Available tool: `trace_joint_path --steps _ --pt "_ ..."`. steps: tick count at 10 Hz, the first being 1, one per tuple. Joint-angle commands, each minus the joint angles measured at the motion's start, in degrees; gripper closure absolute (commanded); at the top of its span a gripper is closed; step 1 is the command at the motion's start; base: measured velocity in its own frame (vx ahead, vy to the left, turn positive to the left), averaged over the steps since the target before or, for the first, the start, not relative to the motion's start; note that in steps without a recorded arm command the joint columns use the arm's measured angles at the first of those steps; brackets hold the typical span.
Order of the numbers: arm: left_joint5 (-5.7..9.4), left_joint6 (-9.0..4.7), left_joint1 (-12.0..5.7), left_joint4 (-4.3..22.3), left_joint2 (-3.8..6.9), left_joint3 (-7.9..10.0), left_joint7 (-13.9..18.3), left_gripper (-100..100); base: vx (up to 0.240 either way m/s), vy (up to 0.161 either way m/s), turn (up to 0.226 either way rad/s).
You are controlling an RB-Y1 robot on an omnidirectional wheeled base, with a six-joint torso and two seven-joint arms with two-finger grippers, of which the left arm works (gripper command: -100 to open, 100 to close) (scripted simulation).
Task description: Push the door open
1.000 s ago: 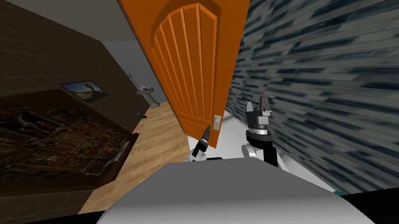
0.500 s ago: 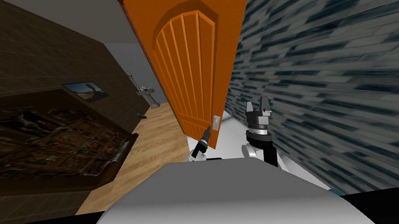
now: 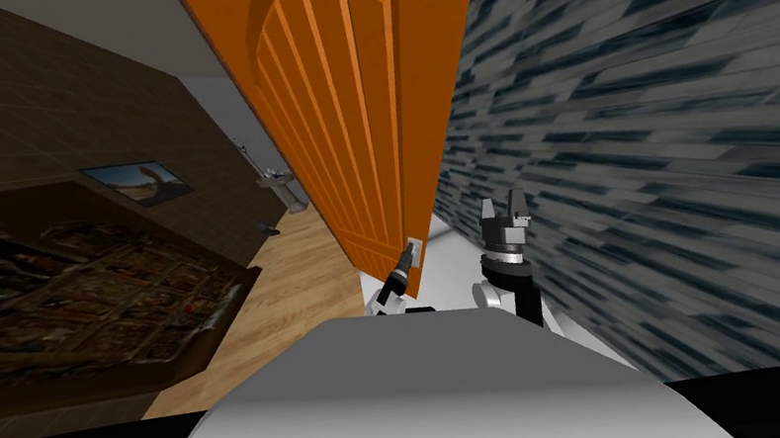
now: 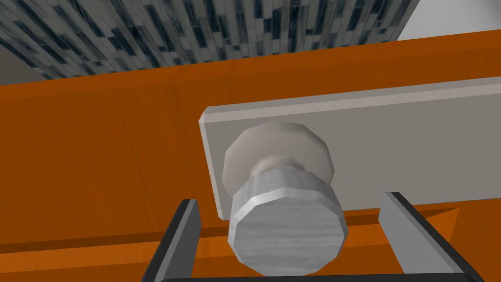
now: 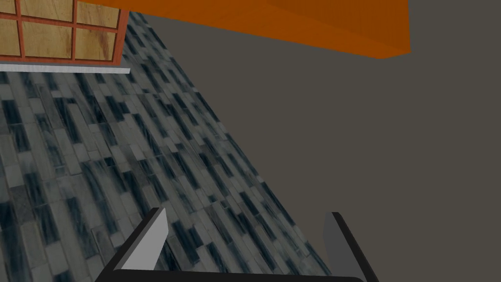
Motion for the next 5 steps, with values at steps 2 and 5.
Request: trace_joint_path --steps 2,5 --pt "0.00 0.00 0.00 0.0 0.00 0.00 0.0 100 0.029 -0.019 0.003" --pt "0.00 0.00 0.00 0.0 0.00 0.00 0.0 100 -0.020 0.014 -0.002"
